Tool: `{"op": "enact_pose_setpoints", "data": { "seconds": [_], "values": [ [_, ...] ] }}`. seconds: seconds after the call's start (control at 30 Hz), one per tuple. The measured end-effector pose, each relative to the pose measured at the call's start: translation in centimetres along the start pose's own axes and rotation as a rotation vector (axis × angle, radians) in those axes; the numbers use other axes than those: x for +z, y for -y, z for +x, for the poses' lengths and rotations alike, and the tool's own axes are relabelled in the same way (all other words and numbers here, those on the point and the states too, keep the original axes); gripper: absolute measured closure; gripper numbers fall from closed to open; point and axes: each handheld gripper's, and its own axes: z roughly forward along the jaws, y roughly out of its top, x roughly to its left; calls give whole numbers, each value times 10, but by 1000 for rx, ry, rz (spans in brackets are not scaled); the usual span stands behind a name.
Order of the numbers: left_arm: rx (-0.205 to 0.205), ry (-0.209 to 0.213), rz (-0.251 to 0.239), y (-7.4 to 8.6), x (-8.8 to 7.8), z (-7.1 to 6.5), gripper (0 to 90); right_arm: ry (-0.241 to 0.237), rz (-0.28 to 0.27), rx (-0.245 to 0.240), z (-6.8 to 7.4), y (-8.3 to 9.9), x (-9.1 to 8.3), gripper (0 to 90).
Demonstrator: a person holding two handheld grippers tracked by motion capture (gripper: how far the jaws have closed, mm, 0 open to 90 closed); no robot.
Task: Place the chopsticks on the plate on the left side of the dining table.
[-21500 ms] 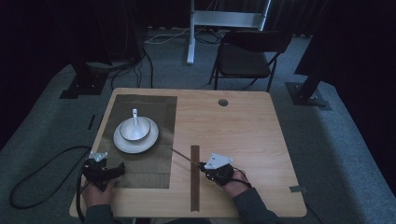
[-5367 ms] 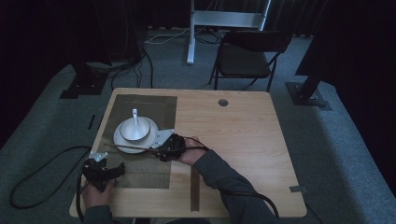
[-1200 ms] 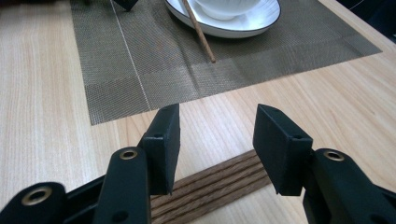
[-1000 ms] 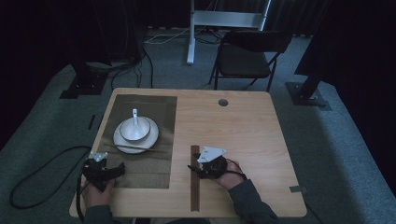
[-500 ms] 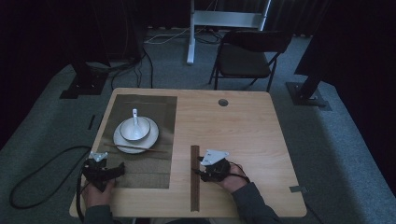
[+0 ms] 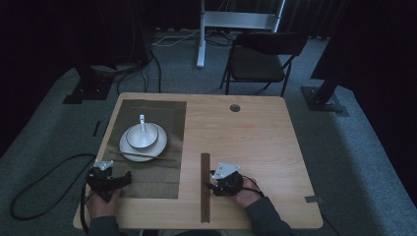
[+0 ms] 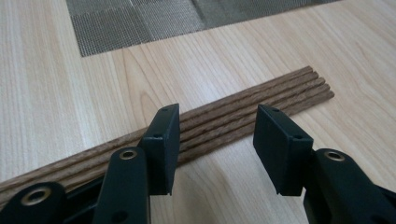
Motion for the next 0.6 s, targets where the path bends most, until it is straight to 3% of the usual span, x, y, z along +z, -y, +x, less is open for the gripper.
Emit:
{"op": "enact_pose_setpoints", "data": {
  "seconds": [0.6],
  "values": [
    [0, 0, 0, 0, 0, 0, 14, -17, 39, 19, -1, 9, 13, 508]
  ]
}}
